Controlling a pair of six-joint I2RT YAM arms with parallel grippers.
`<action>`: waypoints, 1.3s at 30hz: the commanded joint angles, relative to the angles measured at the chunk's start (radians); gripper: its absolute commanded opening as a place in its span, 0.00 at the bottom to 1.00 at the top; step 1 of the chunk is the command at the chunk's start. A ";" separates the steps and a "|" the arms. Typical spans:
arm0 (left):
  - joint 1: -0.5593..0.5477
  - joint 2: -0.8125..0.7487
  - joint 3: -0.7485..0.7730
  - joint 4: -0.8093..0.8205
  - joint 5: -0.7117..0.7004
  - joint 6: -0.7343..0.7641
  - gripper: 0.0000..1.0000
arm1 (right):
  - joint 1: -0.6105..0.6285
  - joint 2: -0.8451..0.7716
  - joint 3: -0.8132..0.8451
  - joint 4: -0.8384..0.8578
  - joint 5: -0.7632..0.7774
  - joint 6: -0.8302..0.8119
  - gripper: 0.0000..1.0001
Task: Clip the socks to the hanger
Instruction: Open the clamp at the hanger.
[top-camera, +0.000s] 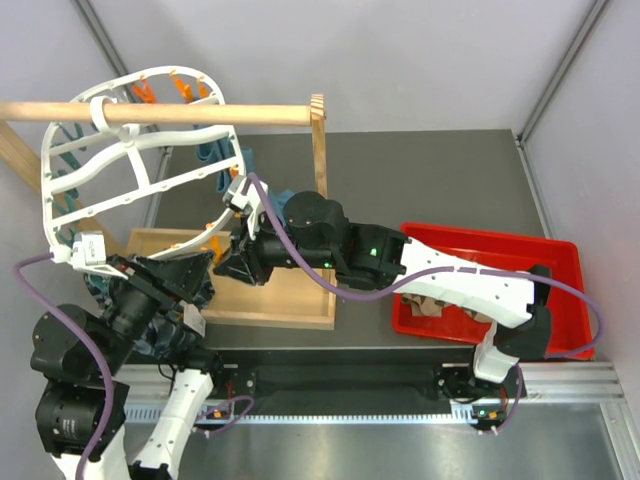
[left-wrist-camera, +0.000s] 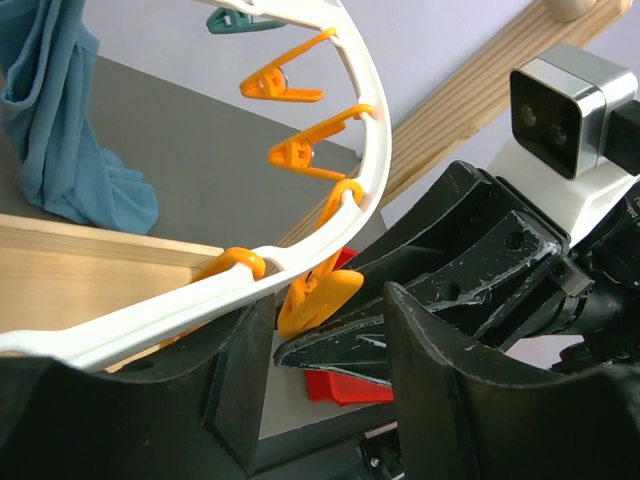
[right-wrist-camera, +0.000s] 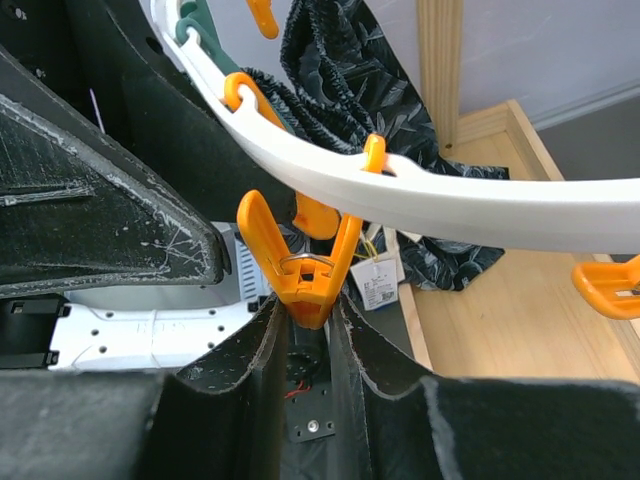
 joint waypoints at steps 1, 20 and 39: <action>0.010 0.029 -0.011 0.092 0.024 0.009 0.53 | 0.017 -0.011 0.069 0.007 0.012 -0.010 0.00; 0.010 0.017 -0.063 0.170 0.044 -0.031 0.18 | 0.034 -0.028 0.063 0.002 0.010 -0.017 0.14; 0.009 -0.105 -0.153 0.274 0.070 -0.087 0.00 | 0.002 -0.169 -0.084 0.079 -0.100 0.044 0.55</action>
